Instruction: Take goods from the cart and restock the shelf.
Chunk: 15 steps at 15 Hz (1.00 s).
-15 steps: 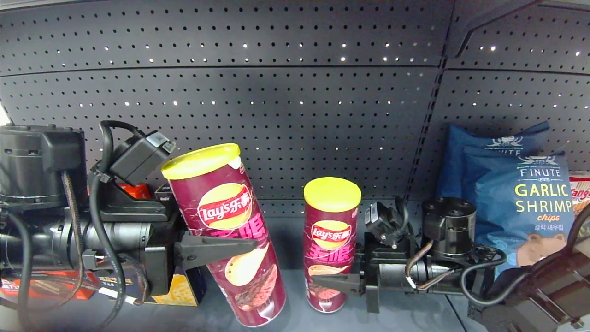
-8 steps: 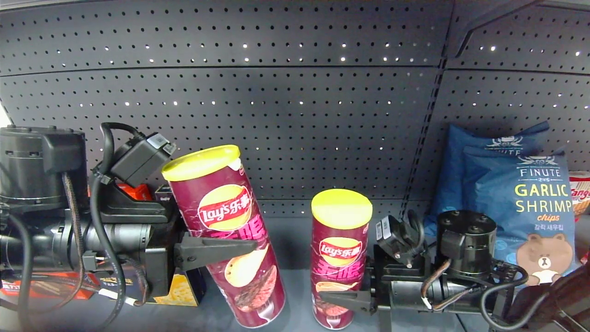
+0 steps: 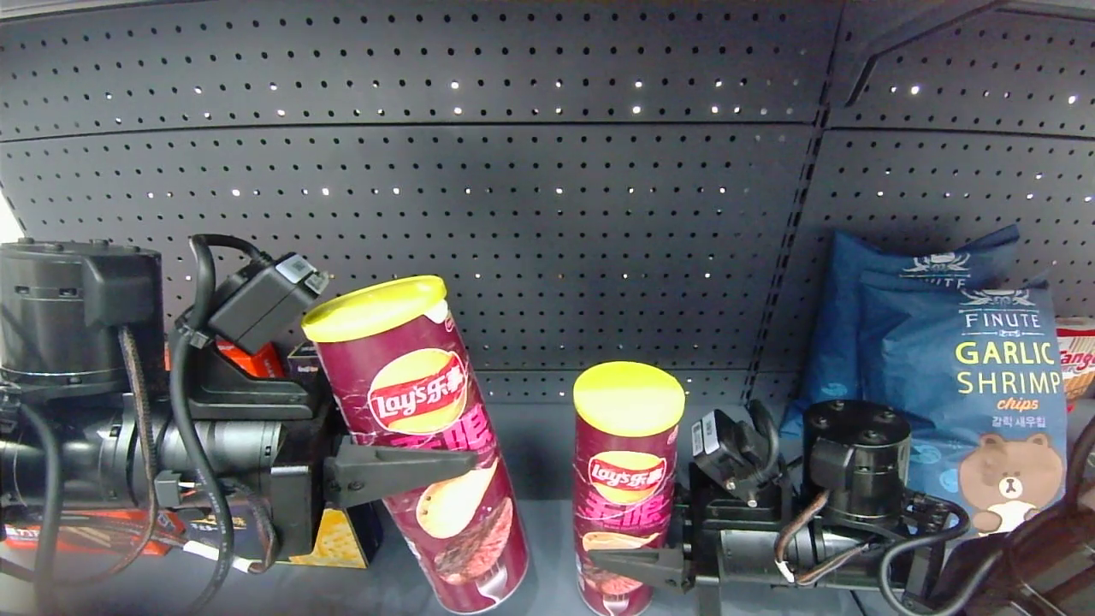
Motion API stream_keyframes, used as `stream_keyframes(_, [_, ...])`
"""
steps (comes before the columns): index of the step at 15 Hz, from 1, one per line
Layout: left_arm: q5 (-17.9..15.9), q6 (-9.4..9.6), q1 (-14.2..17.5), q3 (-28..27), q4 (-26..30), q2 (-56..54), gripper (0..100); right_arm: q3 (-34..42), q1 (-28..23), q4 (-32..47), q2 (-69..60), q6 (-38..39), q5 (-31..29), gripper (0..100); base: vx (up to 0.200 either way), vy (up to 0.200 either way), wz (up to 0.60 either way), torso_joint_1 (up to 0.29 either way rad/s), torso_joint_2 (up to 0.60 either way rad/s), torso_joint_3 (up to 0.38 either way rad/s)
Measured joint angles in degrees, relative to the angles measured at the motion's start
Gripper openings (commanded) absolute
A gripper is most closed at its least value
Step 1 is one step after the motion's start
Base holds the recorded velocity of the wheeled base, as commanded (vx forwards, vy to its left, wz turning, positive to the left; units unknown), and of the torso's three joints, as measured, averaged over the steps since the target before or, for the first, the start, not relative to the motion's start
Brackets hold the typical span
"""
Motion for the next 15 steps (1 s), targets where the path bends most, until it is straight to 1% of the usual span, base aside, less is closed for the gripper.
stream_keyframes(3, [-0.02,0.02,0.00,0.04,0.00,0.00,0,-0.22,0.00,-0.55,1.02,0.02,0.02,0,0.000,0.000,0.00,0.000,0.00,0.000])
stream_keyframes(4, [0.00,0.04,0.00,0.04,0.00,0.00,0,-0.24,-0.05,-0.93,1.38,0.00,0.02,100,0.000,0.000,0.00,0.000,0.00,0.000])
stream_keyframes(12, [-0.07,0.06,0.00,0.67,-0.11,-0.02,0,1.44,-0.35,-1.58,1.01,-0.13,-0.04,100,0.000,0.000,0.00,0.000,0.00,0.000])
stream_keyframes(15, [-0.07,0.09,0.00,1.66,-0.06,-0.40,0,3.69,-2.10,-1.67,-1.33,-0.29,0.07,100,0.000,0.000,0.00,0.000,0.00,0.000])
